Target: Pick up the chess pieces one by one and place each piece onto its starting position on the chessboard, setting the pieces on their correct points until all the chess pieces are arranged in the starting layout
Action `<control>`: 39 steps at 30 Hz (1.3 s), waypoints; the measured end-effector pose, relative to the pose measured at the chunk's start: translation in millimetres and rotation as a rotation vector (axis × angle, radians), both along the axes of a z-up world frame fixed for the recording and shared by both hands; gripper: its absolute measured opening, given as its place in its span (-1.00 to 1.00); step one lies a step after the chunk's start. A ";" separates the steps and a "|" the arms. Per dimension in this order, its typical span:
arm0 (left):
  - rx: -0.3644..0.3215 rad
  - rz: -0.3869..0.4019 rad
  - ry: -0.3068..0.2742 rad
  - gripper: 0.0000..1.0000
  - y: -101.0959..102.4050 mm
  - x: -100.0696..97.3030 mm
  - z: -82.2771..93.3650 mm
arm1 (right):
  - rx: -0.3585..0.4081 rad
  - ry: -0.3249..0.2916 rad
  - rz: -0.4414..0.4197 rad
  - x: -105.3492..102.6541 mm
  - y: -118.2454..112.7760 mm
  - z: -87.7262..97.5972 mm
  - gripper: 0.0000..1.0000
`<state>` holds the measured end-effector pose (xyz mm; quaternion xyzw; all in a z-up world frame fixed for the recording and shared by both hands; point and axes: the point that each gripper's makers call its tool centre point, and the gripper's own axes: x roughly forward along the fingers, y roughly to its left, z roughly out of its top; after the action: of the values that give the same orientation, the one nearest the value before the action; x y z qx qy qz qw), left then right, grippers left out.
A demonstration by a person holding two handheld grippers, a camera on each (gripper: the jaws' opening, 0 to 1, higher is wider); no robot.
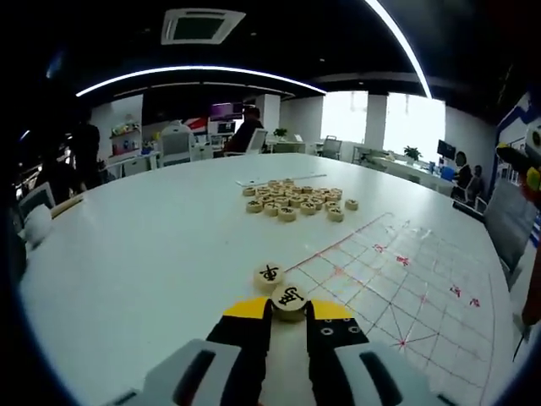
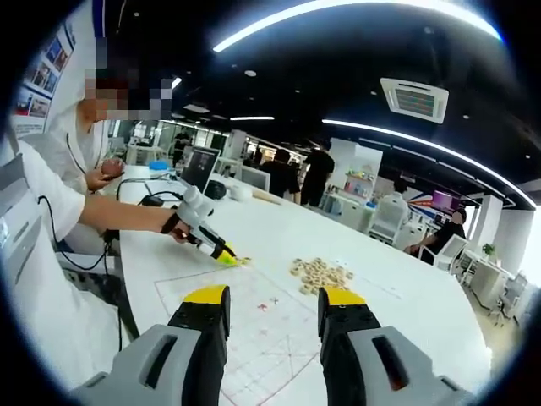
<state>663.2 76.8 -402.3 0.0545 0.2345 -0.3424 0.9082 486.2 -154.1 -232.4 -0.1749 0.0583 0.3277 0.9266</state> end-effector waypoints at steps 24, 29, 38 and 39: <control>-0.008 -0.027 -0.081 -0.24 -36.1 23.8 28.5 | 0.002 0.004 0.010 0.5 1.4 0.1 -0.15; 0.014 -0.034 -0.065 -0.24 -55.7 42.9 24.4 | 0.002 0.003 0.009 -0.1 0.5 0.0 -0.15; 0.066 -0.035 -0.045 -0.24 -81.8 74.7 15.5 | 0.004 0.006 0.006 0.7 -1.9 -0.2 -0.15; 0.065 -0.030 -0.042 -0.24 -85.0 78.4 13.2 | 0.003 0.006 0.006 0.6 -1.8 -0.5 -0.15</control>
<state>741.6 -8.2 -389.1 0.0946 0.2258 -0.3471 0.9053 486.8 -155.9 -232.8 -0.1728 0.0600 0.3312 0.9257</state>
